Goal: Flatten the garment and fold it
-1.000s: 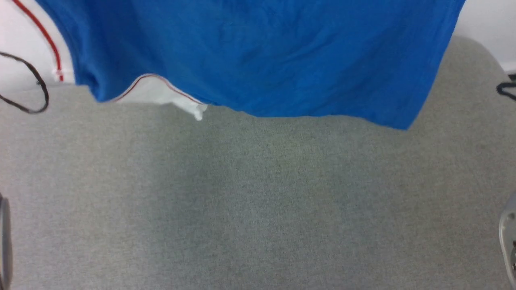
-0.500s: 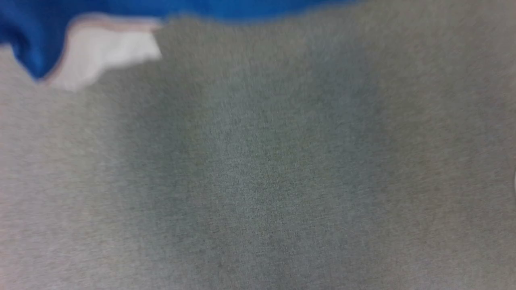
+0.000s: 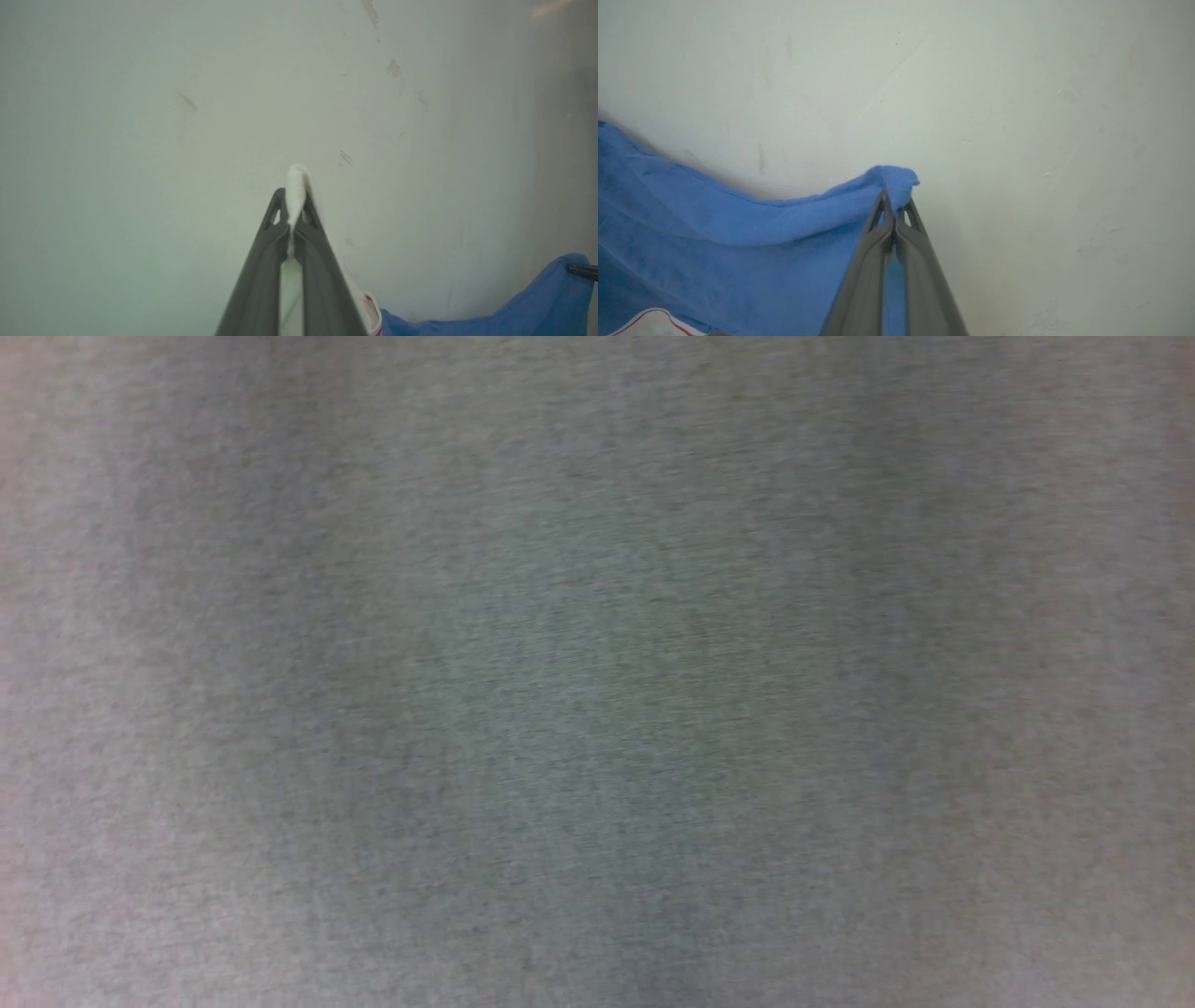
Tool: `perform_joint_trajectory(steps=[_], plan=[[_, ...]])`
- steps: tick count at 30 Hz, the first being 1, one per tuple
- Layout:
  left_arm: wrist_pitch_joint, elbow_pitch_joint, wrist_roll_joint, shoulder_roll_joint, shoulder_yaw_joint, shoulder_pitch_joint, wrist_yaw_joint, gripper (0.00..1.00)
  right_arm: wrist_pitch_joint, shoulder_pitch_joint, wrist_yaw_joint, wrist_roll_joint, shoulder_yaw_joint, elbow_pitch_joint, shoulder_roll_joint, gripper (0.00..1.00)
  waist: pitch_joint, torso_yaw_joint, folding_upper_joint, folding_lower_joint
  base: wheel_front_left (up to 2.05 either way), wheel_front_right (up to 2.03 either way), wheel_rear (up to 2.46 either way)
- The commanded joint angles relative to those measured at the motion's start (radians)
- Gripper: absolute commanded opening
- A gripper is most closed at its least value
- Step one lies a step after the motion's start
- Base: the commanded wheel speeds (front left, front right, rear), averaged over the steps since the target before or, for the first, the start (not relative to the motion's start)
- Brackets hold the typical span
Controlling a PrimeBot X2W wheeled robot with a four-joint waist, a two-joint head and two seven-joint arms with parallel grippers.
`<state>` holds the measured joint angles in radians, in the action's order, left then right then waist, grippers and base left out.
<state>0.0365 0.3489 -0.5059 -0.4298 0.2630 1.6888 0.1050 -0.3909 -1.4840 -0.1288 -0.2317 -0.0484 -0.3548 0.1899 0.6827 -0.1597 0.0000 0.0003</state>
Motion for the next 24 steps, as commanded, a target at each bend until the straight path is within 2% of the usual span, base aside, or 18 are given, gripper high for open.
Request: perform_joint_trajectory(steps=[1, 8, 13, 18, 19, 20, 24], plan=[[0.007, -0.027, -0.021, -0.016, 0.008, -0.060, 0.011, 0.00, 0.010, 0.044, -0.002, -0.027, 0.022, 0.013, 0.020, 0.00, 0.008, 0.044, 0.0000, -0.0003, 0.00, 0.00, 0.00], [-0.010, -0.257, -0.118, -0.093, 0.017, -0.347, 0.021, 0.00, 0.004, 0.238, -0.002, -0.159, 0.082, 0.154, 0.097, 0.00, -0.056, 0.085, 0.0000, -0.0003, 0.00, 0.00, 0.00], [-0.023, -0.444, -0.172, -0.134, -0.015, -0.571, -0.014, 0.00, -0.014, 0.414, -0.002, -0.230, 0.059, 0.295, 0.136, 0.00, -0.108, 0.094, 0.0000, -0.0003, 0.00, 0.00, 0.00], [-0.053, -0.669, -0.261, -0.178, -0.066, -0.901, -0.076, 0.00, -0.035, 0.675, -0.002, -0.287, -0.010, 0.455, 0.116, 0.00, -0.186, 0.081, 0.0000, -0.0003, 0.00, 0.00, 0.00], [-0.057, -0.733, -0.274, -0.195, -0.082, -1.036, -0.103, 0.00, -0.045, 0.780, -0.002, -0.300, -0.036, 0.504, 0.099, 0.00, -0.216, 0.076, 0.0000, -0.0003, 0.00, 0.00, 0.00], [-0.056, -0.759, -0.283, -0.200, -0.087, -1.104, -0.115, 0.00, -0.050, 0.832, -0.002, -0.305, -0.045, 0.527, 0.090, 0.00, -0.232, 0.074, 0.0000, -0.0003, 0.00, 0.00, 0.00], [-0.045, -0.819, -0.343, -0.180, -0.089, -1.364, -0.154, 0.00, -0.069, 1.020, -0.002, -0.326, -0.080, 0.594, 0.050, 0.00, -0.288, 0.070, 0.0000, -0.0003, 0.00, 0.00, 0.00]])
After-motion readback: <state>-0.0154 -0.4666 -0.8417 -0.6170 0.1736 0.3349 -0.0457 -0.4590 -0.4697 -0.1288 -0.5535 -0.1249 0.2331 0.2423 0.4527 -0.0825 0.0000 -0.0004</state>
